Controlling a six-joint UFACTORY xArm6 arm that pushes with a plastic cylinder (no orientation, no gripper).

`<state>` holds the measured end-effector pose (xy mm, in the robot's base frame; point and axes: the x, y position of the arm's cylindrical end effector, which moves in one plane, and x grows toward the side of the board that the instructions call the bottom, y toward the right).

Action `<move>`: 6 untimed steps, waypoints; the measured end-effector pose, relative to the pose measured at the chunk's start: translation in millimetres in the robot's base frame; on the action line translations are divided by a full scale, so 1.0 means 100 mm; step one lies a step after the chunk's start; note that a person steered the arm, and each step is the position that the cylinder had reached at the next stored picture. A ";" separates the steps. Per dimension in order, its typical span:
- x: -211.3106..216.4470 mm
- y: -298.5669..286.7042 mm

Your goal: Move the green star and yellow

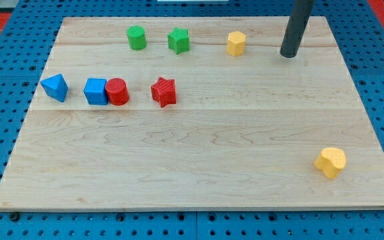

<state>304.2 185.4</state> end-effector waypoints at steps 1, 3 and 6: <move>-0.06 0.00; -0.13 -0.69; -0.49 -1.23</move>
<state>254.8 62.4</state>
